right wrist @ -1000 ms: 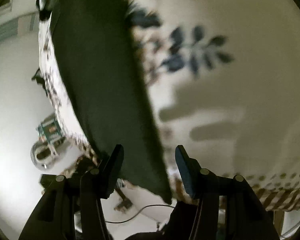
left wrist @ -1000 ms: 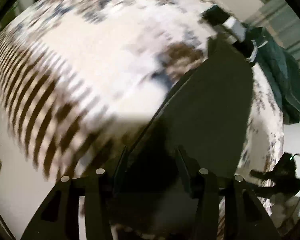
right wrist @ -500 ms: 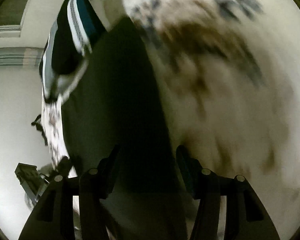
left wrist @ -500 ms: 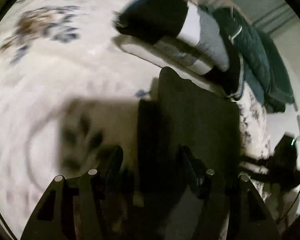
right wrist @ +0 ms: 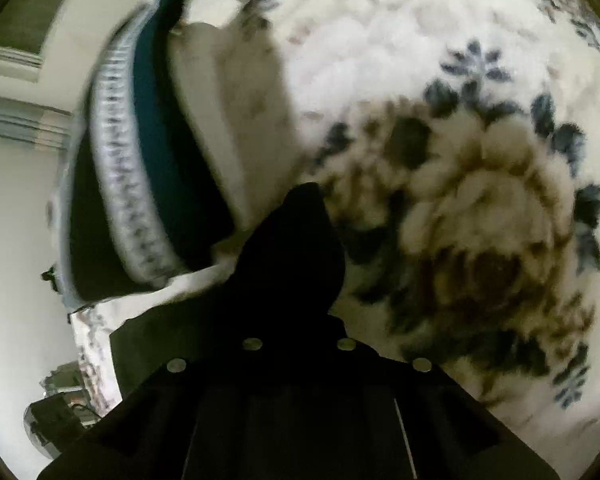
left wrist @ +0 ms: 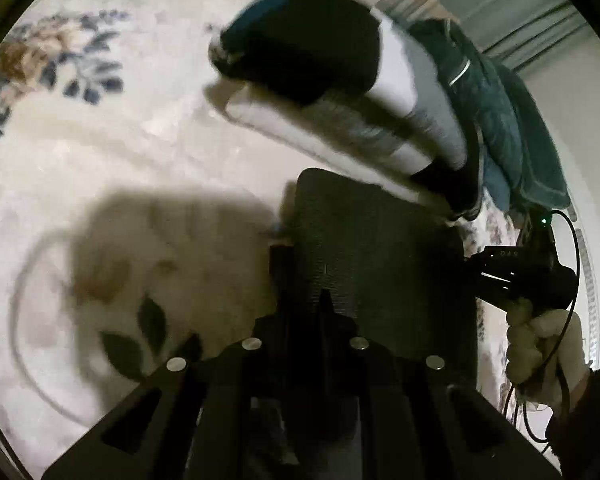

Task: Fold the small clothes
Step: 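Grasp the sweater hem with both grippers and fold it toward the collar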

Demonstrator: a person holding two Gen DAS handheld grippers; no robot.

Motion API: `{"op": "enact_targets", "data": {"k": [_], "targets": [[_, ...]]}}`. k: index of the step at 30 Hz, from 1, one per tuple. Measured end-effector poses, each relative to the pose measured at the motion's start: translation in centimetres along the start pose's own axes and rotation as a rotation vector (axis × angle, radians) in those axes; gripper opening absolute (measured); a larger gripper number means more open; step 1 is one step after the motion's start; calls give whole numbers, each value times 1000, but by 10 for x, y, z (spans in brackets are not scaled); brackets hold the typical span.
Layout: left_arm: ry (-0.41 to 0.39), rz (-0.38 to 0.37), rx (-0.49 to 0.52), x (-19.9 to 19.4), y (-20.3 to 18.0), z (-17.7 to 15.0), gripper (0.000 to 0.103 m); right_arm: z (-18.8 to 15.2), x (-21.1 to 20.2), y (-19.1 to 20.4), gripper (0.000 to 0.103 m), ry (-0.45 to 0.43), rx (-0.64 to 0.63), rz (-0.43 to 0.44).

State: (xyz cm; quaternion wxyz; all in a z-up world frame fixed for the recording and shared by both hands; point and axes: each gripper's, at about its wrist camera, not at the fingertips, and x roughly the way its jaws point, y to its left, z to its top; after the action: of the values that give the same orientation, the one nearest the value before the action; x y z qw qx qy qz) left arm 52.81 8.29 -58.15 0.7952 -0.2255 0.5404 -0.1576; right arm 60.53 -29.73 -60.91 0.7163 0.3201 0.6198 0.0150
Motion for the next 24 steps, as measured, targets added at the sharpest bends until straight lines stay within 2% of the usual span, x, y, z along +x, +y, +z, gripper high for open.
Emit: {"op": "enact_targets", "data": {"k": [2, 3, 4, 5, 6, 7, 10, 11, 14, 17, 19, 24], "targets": [[13, -4, -4, -2, -1, 2, 18, 3, 0, -1, 7, 26, 18, 11], [19, -3, -3, -6, -2, 4, 25, 1, -3, 1, 14, 36, 39, 35], [19, 7, 1, -15, -3, 2, 35, 1, -9, -1, 25, 51, 55, 49], [17, 8, 3, -22, -3, 1, 40, -5, -20, -8, 34, 66, 66, 61], [16, -2, 4, -34, -3, -4, 50, -13, -31, -14, 52, 77, 71, 80], [16, -14, 2, -43, -3, -10, 56, -23, -40, -16, 58, 88, 67, 102], [39, -25, -6, -82, -1, -51, 57, -70, -61, -25, 58, 174, 55, 160], [48, -23, -7, -89, 0, -61, 57, -91, -68, -29, 58, 203, 49, 164], [106, 4, -34, -123, 14, -121, 57, -148, -80, -46, 58, 281, 34, 148], [160, 37, -80, -147, 22, -184, 57, -233, -86, -75, 58, 379, 39, 120], [198, 56, -130, -160, 34, -229, 57, -282, -83, -104, 58, 437, 62, 103], [283, 53, -184, -163, 43, -310, 57, -401, -53, -133, 58, 544, 138, 119]]}}
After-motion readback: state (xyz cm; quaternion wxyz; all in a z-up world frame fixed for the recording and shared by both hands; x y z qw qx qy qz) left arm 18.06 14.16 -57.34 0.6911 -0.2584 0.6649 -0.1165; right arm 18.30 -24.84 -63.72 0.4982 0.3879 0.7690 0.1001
